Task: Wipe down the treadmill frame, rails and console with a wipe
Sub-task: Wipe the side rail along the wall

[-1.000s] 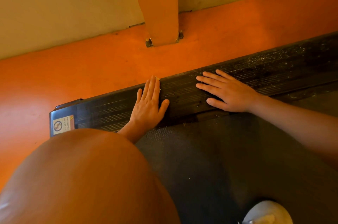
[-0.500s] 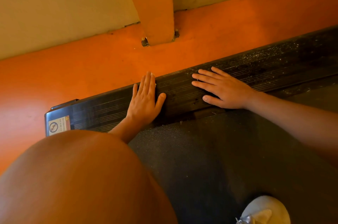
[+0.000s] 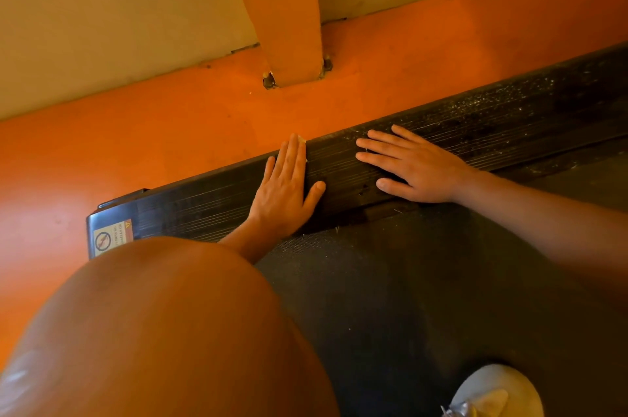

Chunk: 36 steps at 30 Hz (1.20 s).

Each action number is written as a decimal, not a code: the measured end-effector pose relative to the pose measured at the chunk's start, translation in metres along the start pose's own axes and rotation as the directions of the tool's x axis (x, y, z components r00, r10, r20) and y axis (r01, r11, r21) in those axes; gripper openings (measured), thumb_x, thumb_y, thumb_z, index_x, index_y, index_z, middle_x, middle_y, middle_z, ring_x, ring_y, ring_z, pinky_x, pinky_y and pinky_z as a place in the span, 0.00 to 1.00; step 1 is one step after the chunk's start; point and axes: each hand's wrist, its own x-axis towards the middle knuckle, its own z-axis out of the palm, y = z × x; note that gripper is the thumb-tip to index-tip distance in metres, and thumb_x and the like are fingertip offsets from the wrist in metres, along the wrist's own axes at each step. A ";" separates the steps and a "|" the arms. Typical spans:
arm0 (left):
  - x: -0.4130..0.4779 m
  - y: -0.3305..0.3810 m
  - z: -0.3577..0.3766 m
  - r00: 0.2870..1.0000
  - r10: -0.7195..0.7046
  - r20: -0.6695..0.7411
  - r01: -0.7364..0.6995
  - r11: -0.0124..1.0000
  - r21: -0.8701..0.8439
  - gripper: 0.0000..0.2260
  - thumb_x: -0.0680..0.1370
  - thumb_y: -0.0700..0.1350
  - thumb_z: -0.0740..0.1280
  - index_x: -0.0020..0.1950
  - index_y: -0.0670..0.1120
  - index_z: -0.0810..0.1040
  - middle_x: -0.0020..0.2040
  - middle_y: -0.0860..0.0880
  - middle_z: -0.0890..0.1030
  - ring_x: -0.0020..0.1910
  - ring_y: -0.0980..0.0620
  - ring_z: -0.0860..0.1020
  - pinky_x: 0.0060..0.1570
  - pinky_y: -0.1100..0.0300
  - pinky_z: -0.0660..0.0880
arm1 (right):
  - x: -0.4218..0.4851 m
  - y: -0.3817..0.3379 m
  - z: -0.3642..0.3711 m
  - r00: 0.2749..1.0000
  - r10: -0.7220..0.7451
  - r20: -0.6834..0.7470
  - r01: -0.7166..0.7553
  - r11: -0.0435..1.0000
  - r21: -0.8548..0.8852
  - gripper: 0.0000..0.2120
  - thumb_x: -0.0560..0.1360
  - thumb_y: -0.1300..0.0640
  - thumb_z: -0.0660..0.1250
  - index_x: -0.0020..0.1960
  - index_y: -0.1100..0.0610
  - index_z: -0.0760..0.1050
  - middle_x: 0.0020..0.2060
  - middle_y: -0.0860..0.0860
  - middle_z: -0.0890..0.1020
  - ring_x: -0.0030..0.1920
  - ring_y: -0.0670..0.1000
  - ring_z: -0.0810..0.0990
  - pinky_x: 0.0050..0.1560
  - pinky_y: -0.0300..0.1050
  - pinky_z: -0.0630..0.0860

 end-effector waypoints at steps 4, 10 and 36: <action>-0.052 0.020 0.017 0.995 0.078 0.068 -0.075 0.996 -0.042 0.37 0.84 0.65 0.47 0.82 0.46 0.33 0.81 0.47 0.33 0.80 0.50 0.33 0.79 0.49 0.39 | 0.001 -0.001 -0.002 1.000 0.003 -0.003 -0.002 1.000 0.010 0.30 0.85 0.37 0.47 0.83 0.46 0.51 0.83 0.44 0.48 0.82 0.45 0.40 0.81 0.50 0.37; -0.038 0.010 0.018 1.000 0.003 0.010 -0.002 0.999 -0.039 0.36 0.84 0.65 0.46 0.82 0.46 0.34 0.82 0.47 0.34 0.81 0.49 0.34 0.78 0.51 0.37 | 0.001 0.001 0.000 1.000 -0.007 -0.012 0.007 1.000 0.006 0.30 0.85 0.38 0.48 0.84 0.47 0.52 0.83 0.45 0.48 0.82 0.45 0.41 0.80 0.50 0.37; -0.079 0.012 0.021 0.989 0.036 0.146 -0.038 0.999 0.010 0.37 0.82 0.67 0.40 0.81 0.46 0.32 0.80 0.47 0.29 0.79 0.50 0.31 0.80 0.49 0.40 | -0.002 0.001 0.000 1.000 0.005 -0.013 -0.005 1.000 0.010 0.30 0.85 0.37 0.46 0.83 0.47 0.52 0.83 0.45 0.49 0.82 0.44 0.40 0.81 0.51 0.38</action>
